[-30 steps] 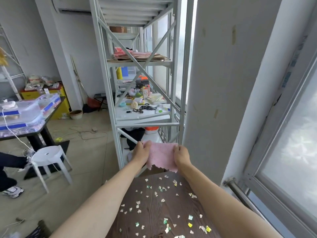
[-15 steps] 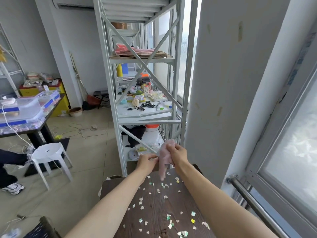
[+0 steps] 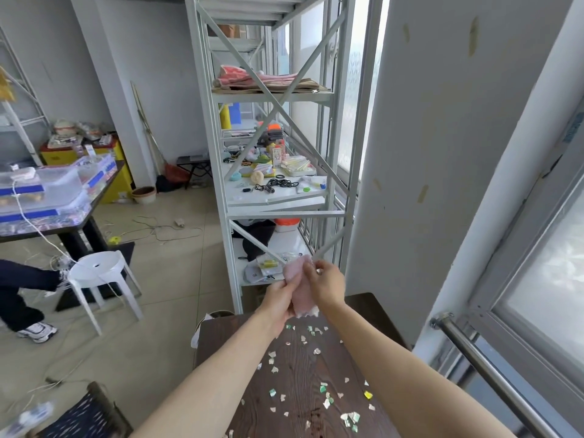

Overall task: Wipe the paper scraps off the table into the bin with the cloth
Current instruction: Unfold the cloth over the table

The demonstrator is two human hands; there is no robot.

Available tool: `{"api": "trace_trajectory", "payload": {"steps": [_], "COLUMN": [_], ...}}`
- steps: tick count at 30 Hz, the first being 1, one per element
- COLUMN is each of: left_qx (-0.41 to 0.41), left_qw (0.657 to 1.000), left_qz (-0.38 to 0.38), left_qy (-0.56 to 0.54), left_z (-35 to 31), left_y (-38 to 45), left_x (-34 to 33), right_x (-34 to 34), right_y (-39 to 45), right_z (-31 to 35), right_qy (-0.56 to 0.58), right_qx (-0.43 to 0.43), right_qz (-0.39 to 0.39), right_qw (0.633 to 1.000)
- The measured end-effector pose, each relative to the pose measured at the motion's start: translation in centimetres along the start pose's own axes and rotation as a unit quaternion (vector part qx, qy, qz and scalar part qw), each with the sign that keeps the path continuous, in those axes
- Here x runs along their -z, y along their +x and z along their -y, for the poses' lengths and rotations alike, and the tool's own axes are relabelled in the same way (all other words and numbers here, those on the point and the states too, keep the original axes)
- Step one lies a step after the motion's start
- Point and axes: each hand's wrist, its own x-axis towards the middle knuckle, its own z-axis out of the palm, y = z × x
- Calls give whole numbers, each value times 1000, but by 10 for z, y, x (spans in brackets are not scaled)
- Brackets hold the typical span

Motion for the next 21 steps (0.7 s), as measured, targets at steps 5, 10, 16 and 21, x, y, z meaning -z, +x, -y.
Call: {"api": "trace_trajectory", "payload": {"steps": [5,10,16,21], "left_qx": [0,14,36,55], "left_qw": [1000,1000,995,981], "left_qz": [-19,-2,-45,-83], "left_qy": [7,25,83,169], "left_z": [1,16,46,71], "left_y": [2,8,23,40], "left_x": [12,19,18,10], "right_x": [-4,-17,-24,-25], "right_y": [6,-2,-10,-8], "right_z": [-16,-48,-67,-91], "right_qy": [71,199,207,207], "right_qx": [-184,-240,-213,-256], "right_qz": [179,226,106,64], "right_qw": [964,923,949,942]}}
